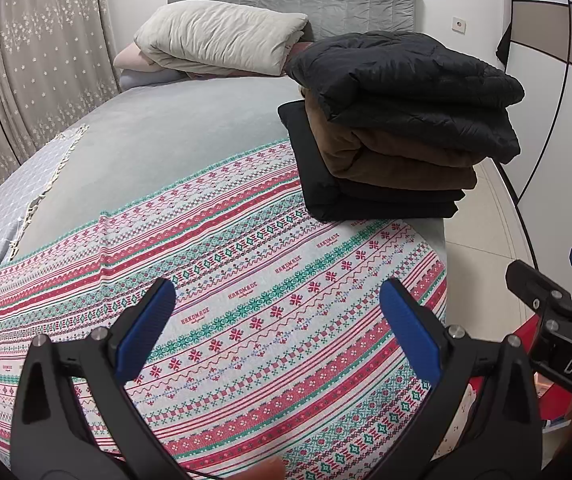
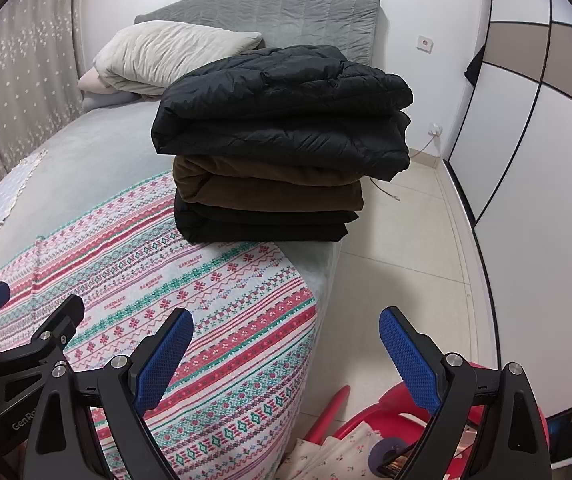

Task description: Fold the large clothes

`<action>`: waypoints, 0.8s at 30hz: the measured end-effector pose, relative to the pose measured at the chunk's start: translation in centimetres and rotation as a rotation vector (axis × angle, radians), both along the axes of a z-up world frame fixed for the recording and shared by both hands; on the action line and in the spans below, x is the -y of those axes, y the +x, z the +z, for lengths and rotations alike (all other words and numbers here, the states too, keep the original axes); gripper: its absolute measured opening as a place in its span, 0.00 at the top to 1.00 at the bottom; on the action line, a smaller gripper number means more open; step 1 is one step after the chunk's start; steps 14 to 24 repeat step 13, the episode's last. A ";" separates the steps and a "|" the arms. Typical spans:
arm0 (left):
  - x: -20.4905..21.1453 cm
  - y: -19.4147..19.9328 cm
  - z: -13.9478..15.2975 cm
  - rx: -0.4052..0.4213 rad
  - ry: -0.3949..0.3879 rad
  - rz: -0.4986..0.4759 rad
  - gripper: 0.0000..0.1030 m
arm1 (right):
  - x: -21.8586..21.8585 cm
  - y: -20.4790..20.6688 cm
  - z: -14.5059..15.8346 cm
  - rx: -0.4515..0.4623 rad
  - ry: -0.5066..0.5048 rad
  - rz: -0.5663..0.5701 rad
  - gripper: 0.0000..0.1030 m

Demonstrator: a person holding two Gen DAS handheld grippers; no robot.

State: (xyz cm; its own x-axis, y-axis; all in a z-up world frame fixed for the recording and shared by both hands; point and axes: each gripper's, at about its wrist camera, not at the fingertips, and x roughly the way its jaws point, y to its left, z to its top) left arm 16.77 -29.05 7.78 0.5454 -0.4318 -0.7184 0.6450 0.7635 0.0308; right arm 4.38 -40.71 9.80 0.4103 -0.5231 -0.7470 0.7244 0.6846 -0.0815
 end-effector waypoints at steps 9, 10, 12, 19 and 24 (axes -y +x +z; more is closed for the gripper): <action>0.3 -0.3 -0.1 0.006 0.007 -0.011 0.01 | -0.1 0.0 -0.1 -0.001 0.002 0.004 0.08; 0.3 -0.3 -0.1 0.007 0.007 -0.011 0.01 | 0.0 0.0 -0.1 0.000 0.004 0.004 0.08; 0.3 -0.3 -0.1 0.008 0.004 -0.015 0.01 | 0.1 0.0 -0.2 0.005 0.011 0.000 0.08; 0.4 -0.3 -0.1 0.002 0.005 -0.020 0.01 | 0.2 0.1 -0.3 0.006 0.017 -0.002 0.08; 0.4 -0.3 -0.1 0.002 0.005 -0.020 0.01 | 0.2 0.1 -0.3 0.006 0.017 -0.002 0.08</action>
